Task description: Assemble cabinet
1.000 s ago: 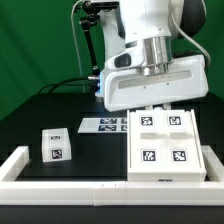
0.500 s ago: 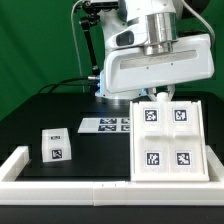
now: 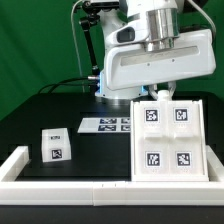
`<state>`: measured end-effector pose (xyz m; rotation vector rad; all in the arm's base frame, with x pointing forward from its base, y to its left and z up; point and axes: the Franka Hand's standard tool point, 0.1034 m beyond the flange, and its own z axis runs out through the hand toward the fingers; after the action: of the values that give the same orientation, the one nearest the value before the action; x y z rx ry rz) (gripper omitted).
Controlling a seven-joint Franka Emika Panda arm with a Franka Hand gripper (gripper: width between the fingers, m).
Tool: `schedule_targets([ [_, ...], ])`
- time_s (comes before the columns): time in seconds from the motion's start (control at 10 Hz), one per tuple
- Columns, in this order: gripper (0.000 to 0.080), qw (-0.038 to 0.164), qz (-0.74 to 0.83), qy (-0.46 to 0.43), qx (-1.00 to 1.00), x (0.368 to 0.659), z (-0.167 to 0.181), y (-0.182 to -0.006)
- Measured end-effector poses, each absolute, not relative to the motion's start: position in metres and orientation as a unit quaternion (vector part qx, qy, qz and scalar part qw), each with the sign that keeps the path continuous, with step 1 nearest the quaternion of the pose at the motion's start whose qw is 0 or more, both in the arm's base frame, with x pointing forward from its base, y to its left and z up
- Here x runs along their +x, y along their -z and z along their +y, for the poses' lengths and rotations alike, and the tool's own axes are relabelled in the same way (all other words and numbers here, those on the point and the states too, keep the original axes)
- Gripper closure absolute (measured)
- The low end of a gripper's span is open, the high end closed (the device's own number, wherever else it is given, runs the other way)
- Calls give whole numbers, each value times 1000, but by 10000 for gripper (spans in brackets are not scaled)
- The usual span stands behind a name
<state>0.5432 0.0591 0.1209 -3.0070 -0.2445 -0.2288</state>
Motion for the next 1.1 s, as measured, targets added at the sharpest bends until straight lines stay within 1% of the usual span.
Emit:
schedule_targets([
  [0.2, 797, 60, -82, 75, -992, 553, 60, -133],
  [0.4, 797, 62, -83, 74, -992, 562, 61, -139],
  [0.8, 797, 63, -83, 73, -992, 565, 62, -136],
  [0.9, 672, 63, -83, 73, -992, 565, 62, -136],
  [1.0, 672, 63, -83, 73, -992, 565, 62, -135],
  [1.1, 532, 60, -89, 82, -991, 562, 59, -131],
])
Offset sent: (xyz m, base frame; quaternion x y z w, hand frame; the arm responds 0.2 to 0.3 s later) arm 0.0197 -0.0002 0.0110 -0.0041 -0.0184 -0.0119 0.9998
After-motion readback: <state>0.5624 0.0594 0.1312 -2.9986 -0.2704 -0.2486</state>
